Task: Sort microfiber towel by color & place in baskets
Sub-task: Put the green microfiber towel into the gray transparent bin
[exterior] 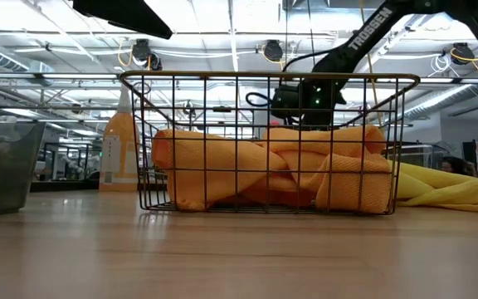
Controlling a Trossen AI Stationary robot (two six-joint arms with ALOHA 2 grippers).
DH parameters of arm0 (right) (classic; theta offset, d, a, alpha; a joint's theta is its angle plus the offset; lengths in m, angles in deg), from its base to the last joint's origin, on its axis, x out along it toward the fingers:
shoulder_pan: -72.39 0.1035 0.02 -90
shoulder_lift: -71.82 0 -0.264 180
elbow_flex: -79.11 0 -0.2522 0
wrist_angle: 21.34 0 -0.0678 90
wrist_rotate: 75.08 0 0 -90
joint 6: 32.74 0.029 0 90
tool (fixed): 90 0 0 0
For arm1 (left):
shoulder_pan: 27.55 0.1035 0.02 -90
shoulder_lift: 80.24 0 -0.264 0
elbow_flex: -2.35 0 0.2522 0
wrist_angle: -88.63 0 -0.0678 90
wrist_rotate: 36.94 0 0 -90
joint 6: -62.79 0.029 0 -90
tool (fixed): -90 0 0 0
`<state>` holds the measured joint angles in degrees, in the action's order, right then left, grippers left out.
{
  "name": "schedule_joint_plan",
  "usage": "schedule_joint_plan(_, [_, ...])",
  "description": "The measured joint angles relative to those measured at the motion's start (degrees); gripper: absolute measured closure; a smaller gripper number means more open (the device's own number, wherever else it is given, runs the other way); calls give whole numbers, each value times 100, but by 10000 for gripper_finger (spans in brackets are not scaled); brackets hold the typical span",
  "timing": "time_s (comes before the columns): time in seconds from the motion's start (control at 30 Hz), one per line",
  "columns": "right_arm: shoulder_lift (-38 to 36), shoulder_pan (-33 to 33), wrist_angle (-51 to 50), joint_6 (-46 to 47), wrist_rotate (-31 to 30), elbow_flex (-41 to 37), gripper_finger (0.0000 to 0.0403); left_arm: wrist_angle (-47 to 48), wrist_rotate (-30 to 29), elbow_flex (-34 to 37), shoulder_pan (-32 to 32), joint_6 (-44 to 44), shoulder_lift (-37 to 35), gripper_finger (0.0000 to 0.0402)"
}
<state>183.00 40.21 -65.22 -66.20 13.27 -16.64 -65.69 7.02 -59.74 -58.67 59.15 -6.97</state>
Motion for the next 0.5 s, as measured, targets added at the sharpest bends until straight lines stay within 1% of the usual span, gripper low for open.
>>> schedule_joint_plan(0.13, [111,4,9,81,54,20,251,2,102,0,101,2,0,198])
schedule_joint_plan(0.33, [161,41,32,132,25,21,376,4,311,0,261,-5,0,198])
schedule_joint_plan(0.4, [97,82,19,146,-43,8,392,4,409,0,281,-7,0,198])
schedule_joint_plan(0.5, [-74,183,-104,216,-331,-18,388,7,422,0,281,-2,0,198])
